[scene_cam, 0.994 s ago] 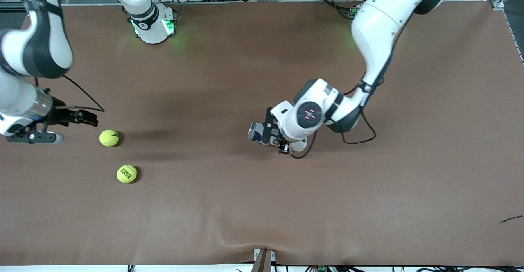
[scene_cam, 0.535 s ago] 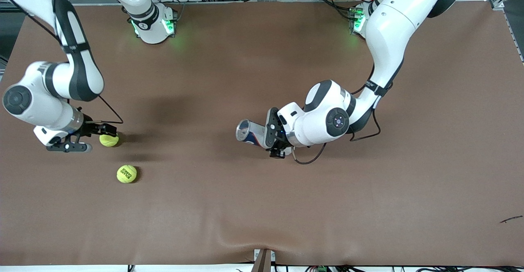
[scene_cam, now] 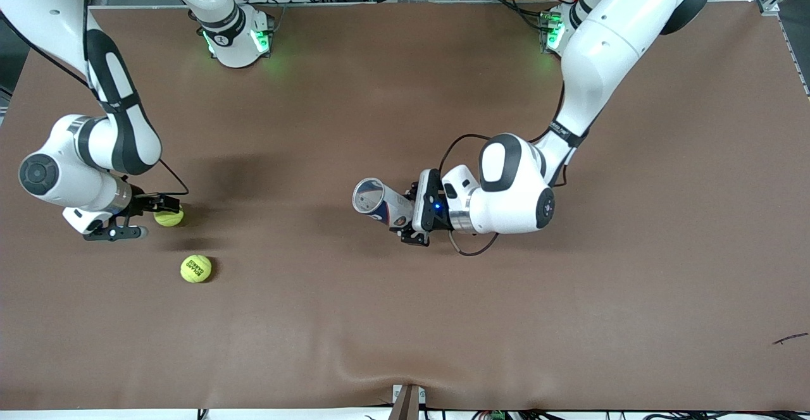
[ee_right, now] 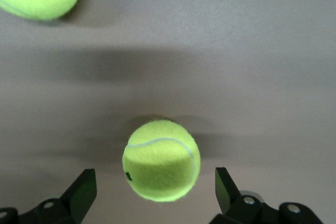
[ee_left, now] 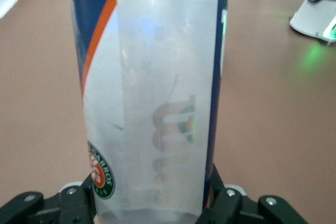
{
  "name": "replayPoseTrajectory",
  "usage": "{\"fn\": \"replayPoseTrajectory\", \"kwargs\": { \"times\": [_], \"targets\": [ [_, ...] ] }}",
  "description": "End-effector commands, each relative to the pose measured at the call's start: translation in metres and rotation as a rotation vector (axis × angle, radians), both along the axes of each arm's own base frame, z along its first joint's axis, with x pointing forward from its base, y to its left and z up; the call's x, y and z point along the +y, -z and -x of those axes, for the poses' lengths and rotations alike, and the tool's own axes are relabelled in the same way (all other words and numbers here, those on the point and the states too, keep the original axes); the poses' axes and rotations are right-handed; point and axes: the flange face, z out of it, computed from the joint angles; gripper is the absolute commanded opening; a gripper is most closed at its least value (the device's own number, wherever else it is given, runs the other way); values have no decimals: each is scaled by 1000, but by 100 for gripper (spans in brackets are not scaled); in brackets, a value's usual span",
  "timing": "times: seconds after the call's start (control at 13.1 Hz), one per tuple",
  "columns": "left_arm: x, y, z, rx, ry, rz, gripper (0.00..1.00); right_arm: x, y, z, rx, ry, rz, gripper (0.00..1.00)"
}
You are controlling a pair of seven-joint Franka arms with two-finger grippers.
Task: Insert tennis ball vertically with right arm
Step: 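Move the can centrally with the left gripper while the right gripper grasps ball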
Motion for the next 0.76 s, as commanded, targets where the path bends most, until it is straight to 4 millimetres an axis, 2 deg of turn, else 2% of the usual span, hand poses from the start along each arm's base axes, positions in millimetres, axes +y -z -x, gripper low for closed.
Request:
{"fn": "replayPoseTrajectory", "kwargs": {
  "times": [0.0, 0.15, 0.31, 0.46, 0.54, 0.69],
  "targets": [
    [-7, 14, 4, -3, -19, 87, 77, -2, 8, -3, 8, -19, 0, 100],
    [-13, 38, 7, -18, -63, 116, 77, -3, 18, -3, 18, -18, 0, 100],
    [-31, 40, 20, -31, -73, 197, 77, -6, 23, -3, 23, -13, 1, 100],
    [-33, 51, 24, -48, -90, 255, 77, -6, 23, -4, 22, -13, 1, 100],
    [-32, 55, 24, -70, -90, 272, 77, -7, 22, -6, 17, -12, 2, 94],
    [-32, 70, 28, -81, -97, 294, 77, -8, 22, -10, 13, -11, 4, 73]
  ]
}}
